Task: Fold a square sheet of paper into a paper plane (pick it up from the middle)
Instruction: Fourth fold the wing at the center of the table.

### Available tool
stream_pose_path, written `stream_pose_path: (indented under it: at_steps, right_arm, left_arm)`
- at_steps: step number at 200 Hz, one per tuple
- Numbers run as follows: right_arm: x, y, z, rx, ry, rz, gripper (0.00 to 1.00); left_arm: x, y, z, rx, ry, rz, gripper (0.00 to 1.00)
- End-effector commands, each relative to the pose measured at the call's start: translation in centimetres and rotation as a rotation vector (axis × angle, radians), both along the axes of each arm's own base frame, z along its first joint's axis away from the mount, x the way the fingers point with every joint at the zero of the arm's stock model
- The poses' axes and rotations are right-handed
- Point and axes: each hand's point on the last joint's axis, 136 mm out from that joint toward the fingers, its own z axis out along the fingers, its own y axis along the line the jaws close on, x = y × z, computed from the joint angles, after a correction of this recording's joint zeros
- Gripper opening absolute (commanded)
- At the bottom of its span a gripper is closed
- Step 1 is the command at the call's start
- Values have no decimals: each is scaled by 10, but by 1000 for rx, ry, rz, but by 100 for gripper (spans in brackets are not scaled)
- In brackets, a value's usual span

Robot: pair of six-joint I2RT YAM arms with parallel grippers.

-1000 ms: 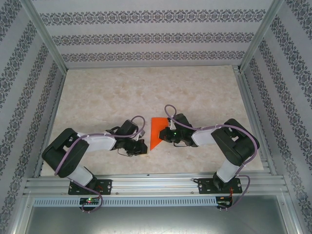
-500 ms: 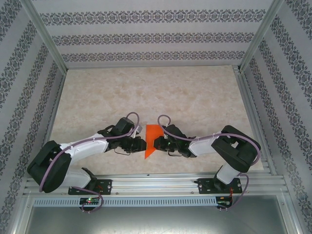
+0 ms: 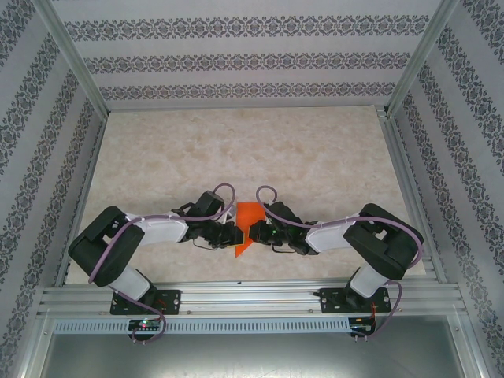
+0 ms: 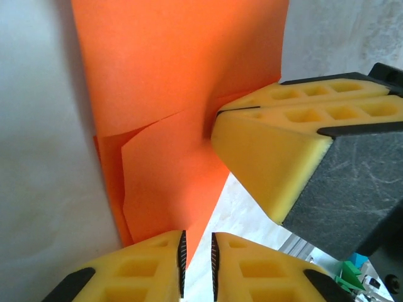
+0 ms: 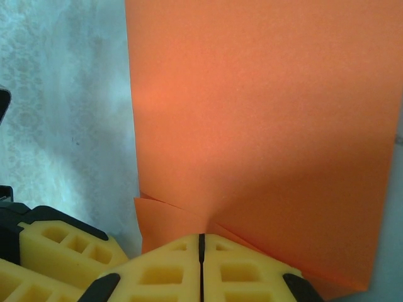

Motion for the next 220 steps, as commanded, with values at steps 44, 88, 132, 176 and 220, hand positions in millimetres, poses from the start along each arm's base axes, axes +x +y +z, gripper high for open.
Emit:
stream_pose_path:
  at_steps: [44,88,132,176,220]
  right_arm:
    - [-6,-7,16,-24,-34,36,16]
    - [-15,2,21,15,-36,67,7]
    - [-15,-19,-10,-13,-8,-14,4]
    - [-1,-62,-26,-42,-8,-112,6]
    - [17,-101,-17,-54,-66,-197,10]
  left_arm:
    - [-20,33,-61,224,94,-20,11]
    - [-27,44,-76,294,125,-31,6]
    - [-25,43,-74,300,119,-38,4]
    - [-26,41,-76,295,128,-57,1]
    - [-27,39,-77,281,135,-55,0]
